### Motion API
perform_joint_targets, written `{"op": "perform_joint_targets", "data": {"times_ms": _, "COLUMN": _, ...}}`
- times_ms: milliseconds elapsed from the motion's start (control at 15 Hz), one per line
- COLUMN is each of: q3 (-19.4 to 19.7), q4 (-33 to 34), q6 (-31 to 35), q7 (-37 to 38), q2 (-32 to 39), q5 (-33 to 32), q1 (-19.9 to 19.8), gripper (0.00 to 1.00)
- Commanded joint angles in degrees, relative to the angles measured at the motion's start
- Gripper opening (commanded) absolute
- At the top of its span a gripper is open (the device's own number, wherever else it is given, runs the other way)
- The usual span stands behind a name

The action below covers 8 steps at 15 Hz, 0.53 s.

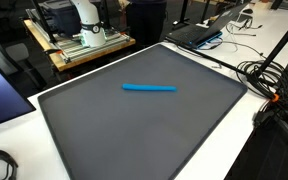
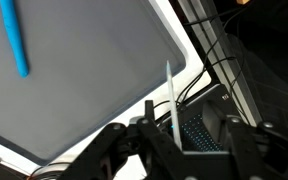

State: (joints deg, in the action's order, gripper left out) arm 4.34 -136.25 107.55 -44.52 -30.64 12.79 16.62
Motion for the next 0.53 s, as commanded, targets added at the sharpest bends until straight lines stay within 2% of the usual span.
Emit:
{"op": "perform_joint_targets", "data": {"times_ms": 0, "q3": -1.54, "q4": 1.39, "q6": -0.84, "q7": -0.55, "q2": 1.27, "q5": 1.57, "q1": -0.59, "gripper": 0.23}}
{"op": "perform_joint_targets", "data": {"times_ms": 200, "q3": -2.44, "q4": 1.79, "q6": -0.78, "q7": -0.26, "q2": 1.79, "q5": 1.55, "q1": -0.51, "gripper": 0.03}}
{"op": "perform_joint_targets", "data": {"times_ms": 267, "q3": -2.74, "q4": 1.95, "q6": -0.74, "q7": -0.16, "q2": 1.98, "q5": 1.5, "q1": -0.49, "gripper": 0.0}}
{"op": "perform_joint_targets", "data": {"times_ms": 467, "q3": -2.9, "q4": 2.2, "q6": -0.8, "q7": -0.21, "q2": 2.28, "q5": 1.13, "q1": -0.84, "gripper": 0.0}}
